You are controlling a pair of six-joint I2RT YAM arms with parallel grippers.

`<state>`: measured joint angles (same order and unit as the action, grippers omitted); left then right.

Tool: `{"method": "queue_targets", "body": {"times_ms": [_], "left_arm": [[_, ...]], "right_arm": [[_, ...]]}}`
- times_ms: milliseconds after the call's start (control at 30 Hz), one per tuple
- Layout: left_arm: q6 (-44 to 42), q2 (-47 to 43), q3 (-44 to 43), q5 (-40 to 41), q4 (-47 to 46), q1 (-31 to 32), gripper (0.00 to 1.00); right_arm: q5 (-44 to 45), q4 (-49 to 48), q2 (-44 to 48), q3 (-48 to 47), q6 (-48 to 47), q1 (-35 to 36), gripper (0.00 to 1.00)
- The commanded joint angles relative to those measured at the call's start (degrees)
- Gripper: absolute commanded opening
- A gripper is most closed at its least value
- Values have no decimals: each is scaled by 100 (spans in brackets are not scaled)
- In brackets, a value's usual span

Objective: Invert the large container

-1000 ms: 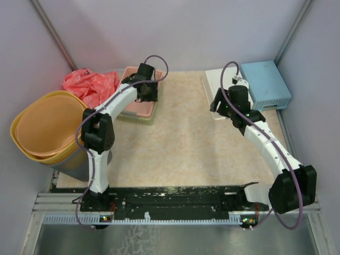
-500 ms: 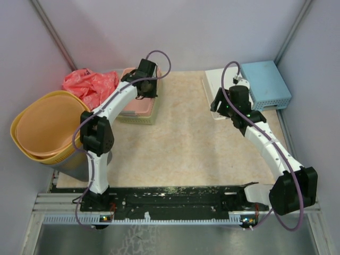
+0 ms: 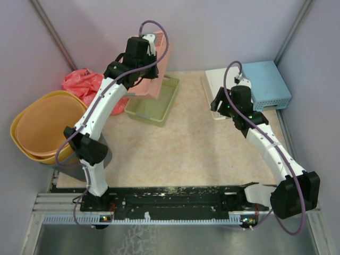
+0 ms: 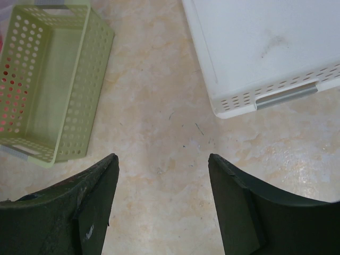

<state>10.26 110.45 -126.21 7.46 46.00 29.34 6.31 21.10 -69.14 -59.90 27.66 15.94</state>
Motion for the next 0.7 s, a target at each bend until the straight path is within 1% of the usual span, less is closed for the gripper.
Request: {"method": "queue_targets", "body": {"times_ms": [0,67,133,167,200,267,300,400,433,500,533,667], "left_arm": [[-90,-242,-231,-457,7,89,0],[73,-350,-232,-1115,-110,127,0],[307,-439,-209,-1992,-379,141,0],[535,-487,-174,-2334,-491,144,0],[733,-542,-93,-2719,-662,151,0],[1229,-713,216,-3536,-1132,158,0],[1556,-799,415,-3942,-1468,175,0],[2729,-1089,1417,-5049,-2777,264,0],[3109,-1178,1784,-5334,-3523,310,0],[3740,-1231,2303,-5850,-4313,379,0],[3940,-1204,2468,-6077,-4513,426,0],[4222,-1101,3089,-6854,-5074,661,0]], "right_arm": [[109,5,274,-220,8,-4,68],[316,120,391,-273,4,-67,68],[51,210,541,-302,137,-487,69],[-298,253,653,-292,282,-877,69],[-729,257,739,-256,438,-1541,68],[-1495,147,919,-149,751,-2473,68],[-1580,155,972,-171,798,-2718,68],[-1085,563,984,-524,620,-2785,68],[-993,633,989,-604,585,-2788,68],[-812,729,987,-731,544,-2797,68],[-705,788,983,-797,536,-2798,68],[-538,817,1041,-917,514,-2799,68]]}}
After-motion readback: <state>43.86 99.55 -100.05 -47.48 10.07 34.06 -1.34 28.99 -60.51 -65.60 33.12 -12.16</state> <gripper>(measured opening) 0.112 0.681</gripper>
